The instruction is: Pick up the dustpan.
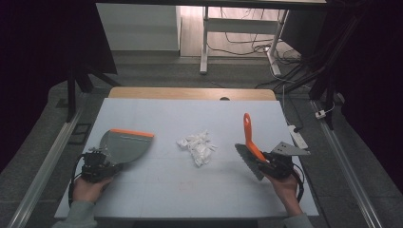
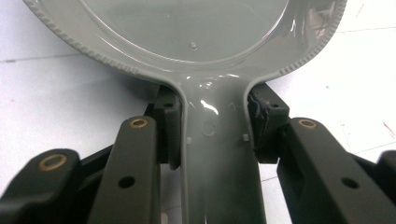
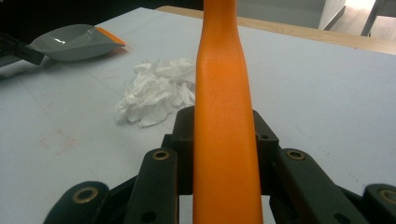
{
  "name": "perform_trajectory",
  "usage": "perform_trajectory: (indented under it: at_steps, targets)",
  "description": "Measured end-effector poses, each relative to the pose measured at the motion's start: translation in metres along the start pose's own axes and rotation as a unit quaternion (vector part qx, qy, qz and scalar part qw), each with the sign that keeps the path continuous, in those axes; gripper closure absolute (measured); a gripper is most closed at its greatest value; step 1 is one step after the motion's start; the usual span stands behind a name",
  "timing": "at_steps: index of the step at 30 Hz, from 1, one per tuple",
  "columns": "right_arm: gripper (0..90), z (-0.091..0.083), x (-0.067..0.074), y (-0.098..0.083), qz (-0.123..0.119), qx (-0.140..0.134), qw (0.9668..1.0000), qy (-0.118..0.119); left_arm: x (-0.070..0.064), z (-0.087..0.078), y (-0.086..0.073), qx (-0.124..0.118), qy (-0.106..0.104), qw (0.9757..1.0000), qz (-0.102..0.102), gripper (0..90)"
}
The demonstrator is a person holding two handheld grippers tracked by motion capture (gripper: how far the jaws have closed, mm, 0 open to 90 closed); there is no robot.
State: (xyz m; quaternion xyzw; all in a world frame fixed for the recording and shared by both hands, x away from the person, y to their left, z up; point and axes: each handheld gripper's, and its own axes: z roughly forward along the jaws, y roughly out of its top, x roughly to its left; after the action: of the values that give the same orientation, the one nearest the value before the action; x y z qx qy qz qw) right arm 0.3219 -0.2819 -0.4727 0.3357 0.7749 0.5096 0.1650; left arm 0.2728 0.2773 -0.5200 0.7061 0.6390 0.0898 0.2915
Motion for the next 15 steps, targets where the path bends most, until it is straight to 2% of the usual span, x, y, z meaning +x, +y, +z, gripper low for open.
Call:
perform_trajectory:
  at_steps: [3, 4, 9, 11, 15]
  targets:
    - [70.3, -0.001, 0.000, 0.001, 0.000, -0.001, 1.0000, -0.002, 0.002, -0.003, 0.001, -0.013, -0.006, 0.9998, 0.011, 61.1]
    - [70.3, -0.002, -0.001, 0.001, 0.003, -0.004, 1.0000, -0.003, 0.004, -0.006, 0.001, -0.025, -0.012, 0.9995, 0.016, 61.1]
    - [70.3, -0.002, -0.003, 0.002, 0.010, -0.010, 0.9999, -0.004, 0.010, -0.009, 0.002, -0.046, -0.029, 0.9982, 0.024, 61.1]
    - [70.3, -0.002, -0.004, 0.002, 0.011, -0.010, 0.9999, -0.008, 0.011, -0.014, -0.001, -0.064, -0.043, 0.9964, 0.035, 61.1]
    - [70.3, -0.004, -0.005, 0.004, 0.013, -0.015, 0.9997, -0.011, 0.011, -0.017, 0.000, -0.074, -0.059, 0.9945, 0.044, 61.1]
